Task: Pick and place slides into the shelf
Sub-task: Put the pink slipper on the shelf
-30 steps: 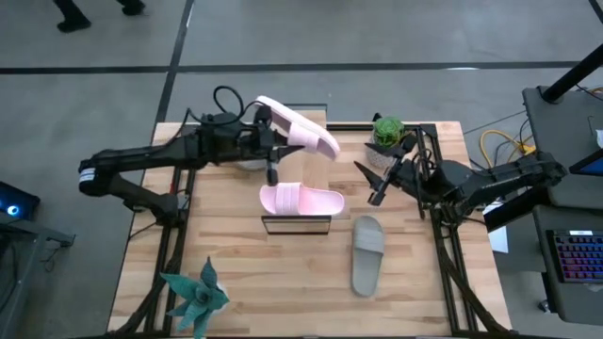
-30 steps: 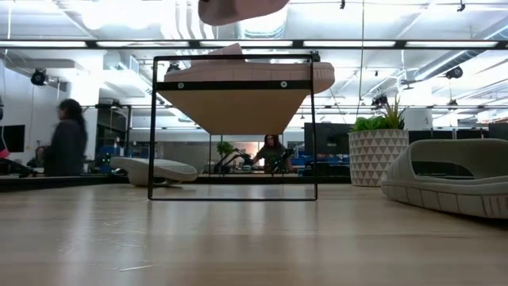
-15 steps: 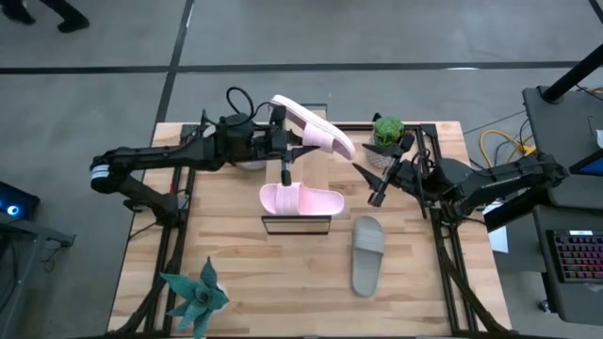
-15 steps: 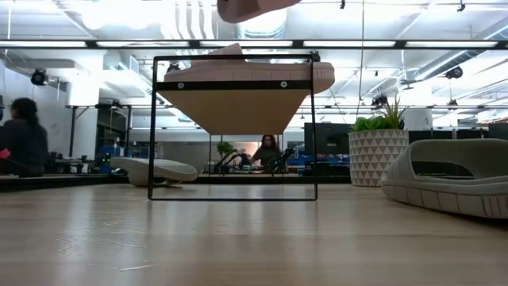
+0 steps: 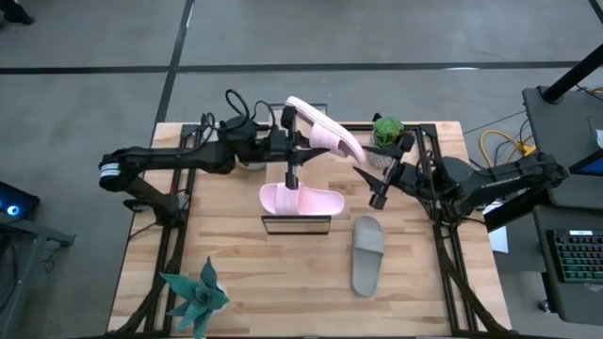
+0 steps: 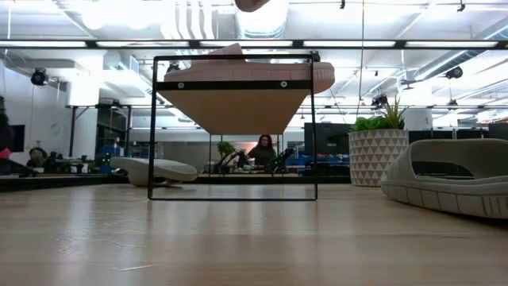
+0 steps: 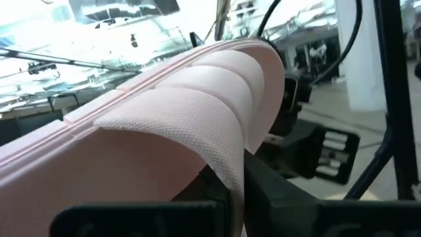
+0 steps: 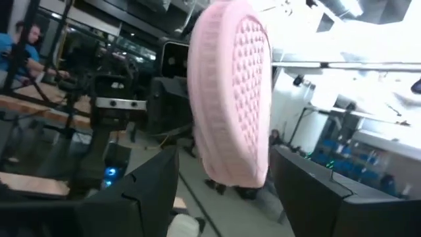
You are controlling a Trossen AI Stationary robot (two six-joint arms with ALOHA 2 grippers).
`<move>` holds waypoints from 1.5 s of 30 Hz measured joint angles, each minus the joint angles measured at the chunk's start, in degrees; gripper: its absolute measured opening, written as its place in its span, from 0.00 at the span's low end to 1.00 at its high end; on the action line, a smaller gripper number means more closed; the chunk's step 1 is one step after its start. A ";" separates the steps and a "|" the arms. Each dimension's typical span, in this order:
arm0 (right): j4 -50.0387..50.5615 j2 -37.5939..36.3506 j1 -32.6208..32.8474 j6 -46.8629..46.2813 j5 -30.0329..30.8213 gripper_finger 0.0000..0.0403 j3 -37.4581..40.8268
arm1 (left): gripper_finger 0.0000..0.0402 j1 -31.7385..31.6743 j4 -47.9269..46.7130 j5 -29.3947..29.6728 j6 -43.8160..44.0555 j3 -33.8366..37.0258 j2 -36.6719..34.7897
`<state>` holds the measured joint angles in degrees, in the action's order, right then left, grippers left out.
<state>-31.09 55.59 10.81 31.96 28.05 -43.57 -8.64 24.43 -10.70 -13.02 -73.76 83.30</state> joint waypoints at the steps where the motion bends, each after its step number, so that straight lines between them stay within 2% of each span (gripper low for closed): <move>1: -0.69 0.00 0.00 0.97 0.00 0.57 0.00 | 0.00 0.03 0.59 -0.21 0.86 0.00 0.26; 6: -2.30 0.07 0.00 2.11 -2.74 0.57 0.00 | 0.00 0.08 2.32 -1.09 1.16 -0.02 1.48; 14: -2.62 0.07 -0.70 3.02 -2.80 0.51 0.04 | 0.00 0.12 5.41 -5.17 3.72 -0.54 3.61; 18: -2.61 0.07 -0.70 3.28 -2.76 0.39 0.04 | 0.00 0.12 5.31 -5.22 3.76 -0.59 3.67; 24: -3.04 0.04 -0.75 6.71 -2.11 0.10 0.04 | 0.00 0.12 5.01 -5.79 3.67 -0.59 3.29; 29: -3.49 0.03 -0.70 7.01 1.29 0.08 0.04 | 0.01 0.12 4.44 -6.53 3.14 -0.45 3.24; 32: -3.38 -0.10 -0.68 6.87 3.73 0.08 0.04 | 0.07 0.06 2.06 -7.06 -1.48 -0.13 2.93; 36: -2.59 -0.72 -0.68 5.36 4.26 0.08 0.04 | 0.22 0.08 -0.61 -7.93 -5.56 0.03 2.08; 41: 5.03 -2.11 -0.70 1.05 5.09 0.08 -2.67 | 0.42 0.15 -5.18 -8.11 -12.04 0.15 0.78; 45: 14.81 -2.88 -0.77 -4.19 6.08 0.08 -7.10 | 0.52 0.26 -9.48 -5.62 -19.67 0.22 -2.42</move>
<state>-16.28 52.71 10.04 27.78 34.14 -50.67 -8.38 14.95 -16.32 -32.69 -73.54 80.88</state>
